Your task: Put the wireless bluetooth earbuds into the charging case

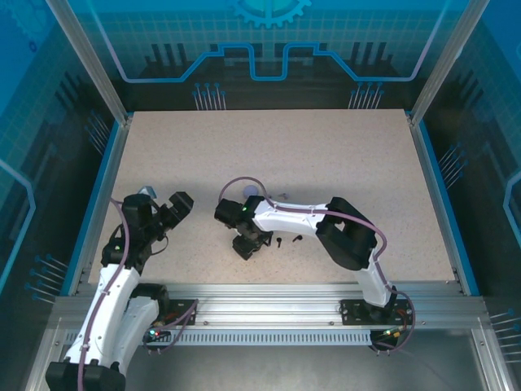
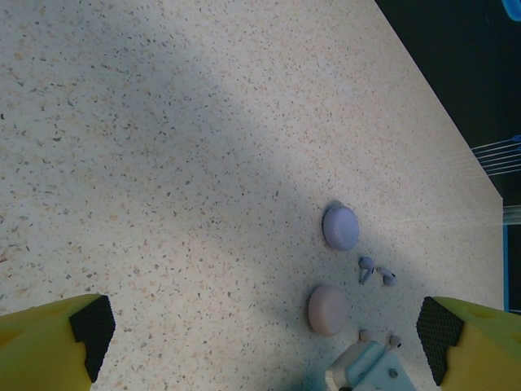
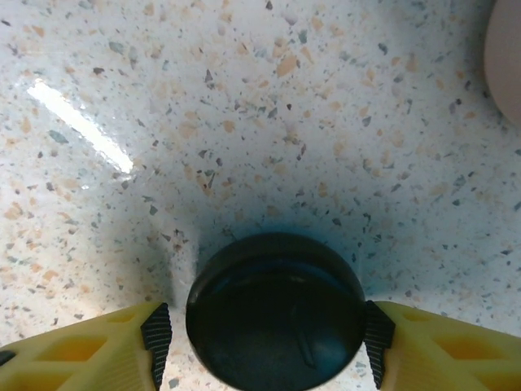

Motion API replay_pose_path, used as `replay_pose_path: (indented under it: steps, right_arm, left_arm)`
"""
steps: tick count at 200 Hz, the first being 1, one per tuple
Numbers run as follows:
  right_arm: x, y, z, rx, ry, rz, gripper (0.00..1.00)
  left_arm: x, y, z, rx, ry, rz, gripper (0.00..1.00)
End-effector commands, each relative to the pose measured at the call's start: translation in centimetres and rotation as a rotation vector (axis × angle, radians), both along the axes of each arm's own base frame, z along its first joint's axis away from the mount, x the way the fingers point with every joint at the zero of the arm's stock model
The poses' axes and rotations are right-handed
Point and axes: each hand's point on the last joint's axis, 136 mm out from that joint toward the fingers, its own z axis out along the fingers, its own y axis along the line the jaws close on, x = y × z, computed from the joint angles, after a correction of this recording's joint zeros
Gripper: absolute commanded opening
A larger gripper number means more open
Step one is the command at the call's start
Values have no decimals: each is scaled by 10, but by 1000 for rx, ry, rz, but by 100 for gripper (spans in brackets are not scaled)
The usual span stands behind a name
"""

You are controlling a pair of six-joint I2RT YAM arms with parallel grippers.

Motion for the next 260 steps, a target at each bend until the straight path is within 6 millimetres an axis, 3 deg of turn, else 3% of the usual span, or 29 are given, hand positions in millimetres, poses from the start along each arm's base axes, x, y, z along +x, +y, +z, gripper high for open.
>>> replay_pose_path:
  steps: [1, 137, 260]
  right_arm:
    - [6, 3, -6, -9, -12, -9, 66]
    - [9, -14, -33, -24, 37, -37, 58]
    - [23, -6, -32, -18, -10, 32, 60]
  left_arm:
    - [1, 4, 14, 12, -22, 16, 99]
    - [3, 4, 18, 20, -26, 12, 99]
    - [4, 3, 18, 21, -24, 4, 99]
